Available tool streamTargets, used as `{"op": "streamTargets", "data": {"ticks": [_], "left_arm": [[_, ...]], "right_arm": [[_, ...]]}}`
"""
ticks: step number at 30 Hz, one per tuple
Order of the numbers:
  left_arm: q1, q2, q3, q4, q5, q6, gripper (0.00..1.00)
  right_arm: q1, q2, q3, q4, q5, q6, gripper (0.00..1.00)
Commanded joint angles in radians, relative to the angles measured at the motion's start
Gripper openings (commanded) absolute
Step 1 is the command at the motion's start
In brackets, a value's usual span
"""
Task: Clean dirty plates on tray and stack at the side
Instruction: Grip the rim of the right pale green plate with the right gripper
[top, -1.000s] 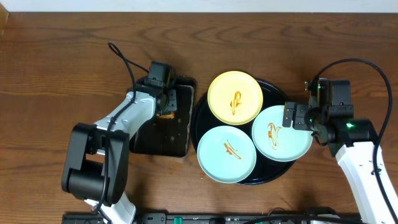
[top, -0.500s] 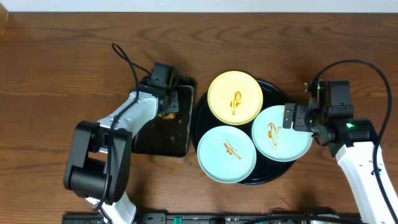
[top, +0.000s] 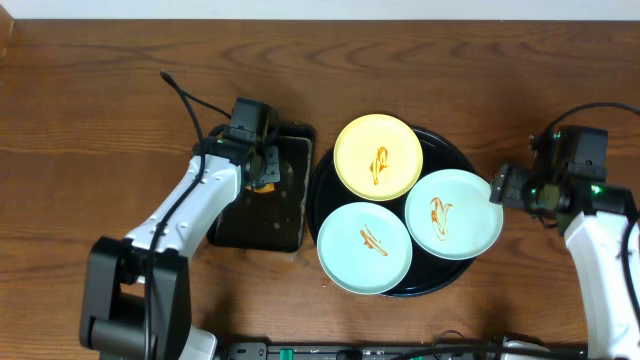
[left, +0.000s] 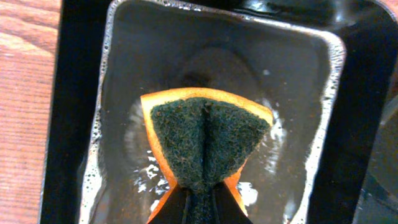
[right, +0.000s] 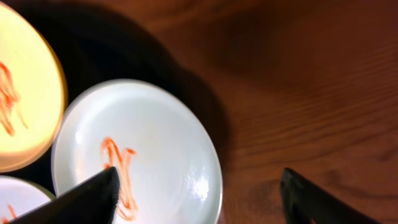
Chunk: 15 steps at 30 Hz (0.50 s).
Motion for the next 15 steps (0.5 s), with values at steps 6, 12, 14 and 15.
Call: {"op": "streamTargets", "data": {"ticks": [6, 12, 14, 15], "left_arm": [[0.005, -0.004, 0.006, -0.026, -0.005, -0.017, 0.08], [0.005, -0.004, 0.006, -0.026, -0.005, -0.039, 0.08], [0.005, -0.004, 0.006, -0.027, -0.004, -0.056, 0.08], [0.005, -0.004, 0.006, -0.026, 0.0, -0.056, 0.08]], "right_arm": [[-0.016, 0.208, 0.017, -0.01, -0.063, -0.021, 0.58], [-0.016, 0.313, 0.017, 0.012, -0.064, -0.021, 0.52], [-0.016, 0.331, 0.017, 0.021, -0.064, -0.021, 0.47], [-0.016, 0.335, 0.017, 0.022, -0.064, -0.021, 0.45]]}}
